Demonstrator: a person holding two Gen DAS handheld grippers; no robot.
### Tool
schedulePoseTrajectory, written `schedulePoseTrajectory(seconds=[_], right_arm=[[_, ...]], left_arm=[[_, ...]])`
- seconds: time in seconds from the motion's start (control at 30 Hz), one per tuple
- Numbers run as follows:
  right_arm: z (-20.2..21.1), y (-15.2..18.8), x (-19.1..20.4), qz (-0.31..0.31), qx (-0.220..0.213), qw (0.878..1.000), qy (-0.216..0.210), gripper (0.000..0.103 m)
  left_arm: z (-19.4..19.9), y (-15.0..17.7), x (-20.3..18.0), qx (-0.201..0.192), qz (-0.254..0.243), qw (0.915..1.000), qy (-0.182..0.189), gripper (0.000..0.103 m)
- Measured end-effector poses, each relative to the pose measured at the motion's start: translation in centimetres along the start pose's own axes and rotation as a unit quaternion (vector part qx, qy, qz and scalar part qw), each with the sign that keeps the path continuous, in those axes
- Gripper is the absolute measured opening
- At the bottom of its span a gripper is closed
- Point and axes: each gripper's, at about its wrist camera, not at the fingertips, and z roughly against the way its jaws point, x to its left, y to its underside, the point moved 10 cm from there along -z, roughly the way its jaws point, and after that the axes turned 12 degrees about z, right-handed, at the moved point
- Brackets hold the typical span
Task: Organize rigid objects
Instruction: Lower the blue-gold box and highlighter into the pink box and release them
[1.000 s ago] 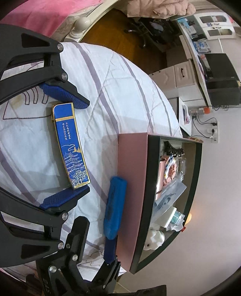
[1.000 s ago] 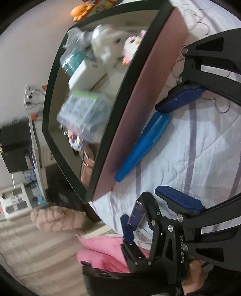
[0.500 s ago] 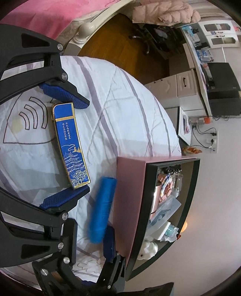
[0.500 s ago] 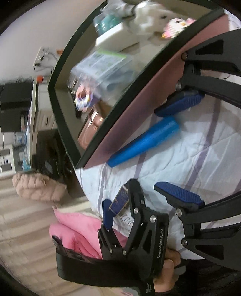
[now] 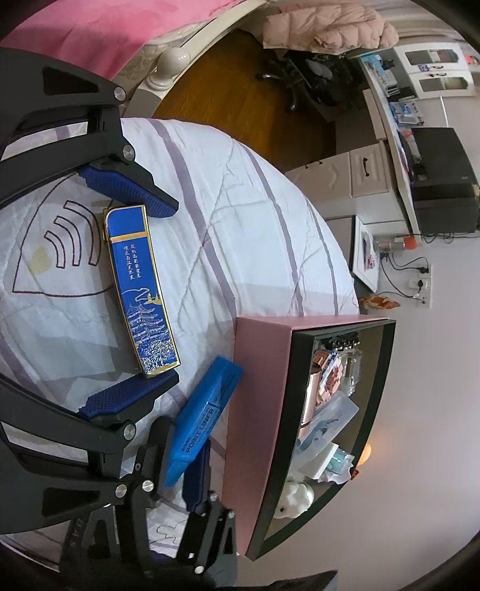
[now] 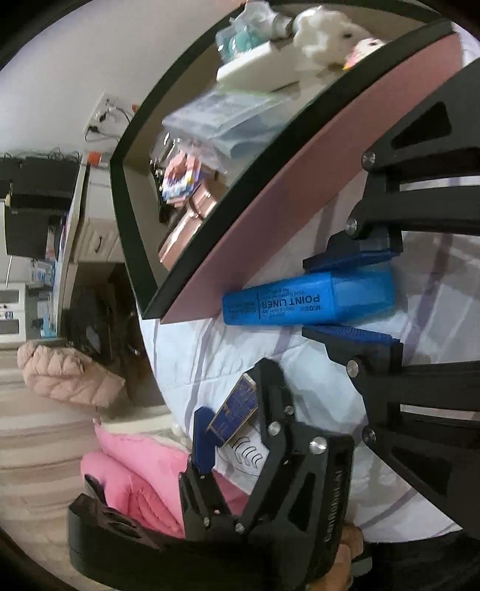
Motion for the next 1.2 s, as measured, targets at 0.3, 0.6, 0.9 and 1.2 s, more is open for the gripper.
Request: schedulePoseTrajectory(seconds=[0.3,0.6,0.9,1.2], right_arm=[[3.2,0.1,-0.5,-0.049,-0.032,0.998,0.021,0.027],[8.0,-0.5,-0.5,-0.061,-0.07,0.995,0.044,0.027],[13.9,-2.1,-3.6,-0.086,-0.116,0.986,0.086,0.027],[17.3,-3.6,-12.3,-0.162,-0.139,0.968,0.129,0.027]], left_arm=[[1.7,-0.4,-0.7,-0.013,-0.004,0.9999,0.01,0.084],[4.1,-1.6,-2.5,-0.037,-0.016,0.9989,0.026,0.084],[7.5,-6.6,-6.4,-0.086,-0.057,0.9933,0.052,0.084],[6.2,-14.6,-11.9,-0.092,-0.081,0.9885,0.088,0.084]])
